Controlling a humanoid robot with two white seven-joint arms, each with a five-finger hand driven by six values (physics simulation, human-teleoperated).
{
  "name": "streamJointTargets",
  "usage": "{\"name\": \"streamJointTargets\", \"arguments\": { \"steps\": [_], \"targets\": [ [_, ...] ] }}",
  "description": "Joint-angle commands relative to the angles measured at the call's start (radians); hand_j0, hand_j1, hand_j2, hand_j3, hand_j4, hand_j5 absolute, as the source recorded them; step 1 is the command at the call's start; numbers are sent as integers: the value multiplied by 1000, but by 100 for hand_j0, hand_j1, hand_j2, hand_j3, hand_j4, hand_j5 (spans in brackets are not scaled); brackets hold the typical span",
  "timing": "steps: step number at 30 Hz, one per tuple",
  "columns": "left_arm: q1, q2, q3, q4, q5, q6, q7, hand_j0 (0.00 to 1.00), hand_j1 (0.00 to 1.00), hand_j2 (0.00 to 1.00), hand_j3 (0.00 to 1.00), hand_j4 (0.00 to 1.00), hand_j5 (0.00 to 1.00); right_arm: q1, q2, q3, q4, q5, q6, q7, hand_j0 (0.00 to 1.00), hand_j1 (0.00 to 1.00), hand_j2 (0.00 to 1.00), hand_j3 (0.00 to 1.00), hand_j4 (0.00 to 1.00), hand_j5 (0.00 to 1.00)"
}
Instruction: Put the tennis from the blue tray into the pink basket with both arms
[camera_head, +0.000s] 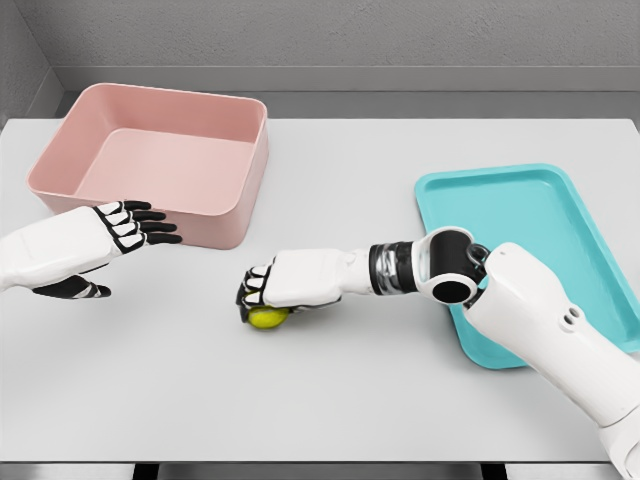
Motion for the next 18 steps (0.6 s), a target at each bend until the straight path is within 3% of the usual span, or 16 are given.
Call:
{"name": "streamJointTargets", "arguments": {
  "steps": [1,3,5,12,18],
  "targets": [
    [0,2,0,0,8,1,0,100,100,100,100,100,100,0,0,0,4,-4,3,-1,79,79,79,79,79,79],
    [0,2,0,0,6,1,0,100,100,100,100,100,100,0,0,0,10,-4,3,-1,95,95,95,95,95,95],
    [-3,2,0,0,8,1,0,100,100,100,100,100,100,0,0,-2,8,-4,3,-1,99,99,99,99,99,99],
    [-3,0,0,0,6,1,0,100,100,100,100,100,100,-2,2,-19,-1,-3,3,-8,99,99,99,99,99,99],
    [-5,-38,-8,9,-49,1,0,100,100,100,100,100,100,9,-21,-141,-96,-13,3,-7,99,99,99,99,99,99]
  ]
}}
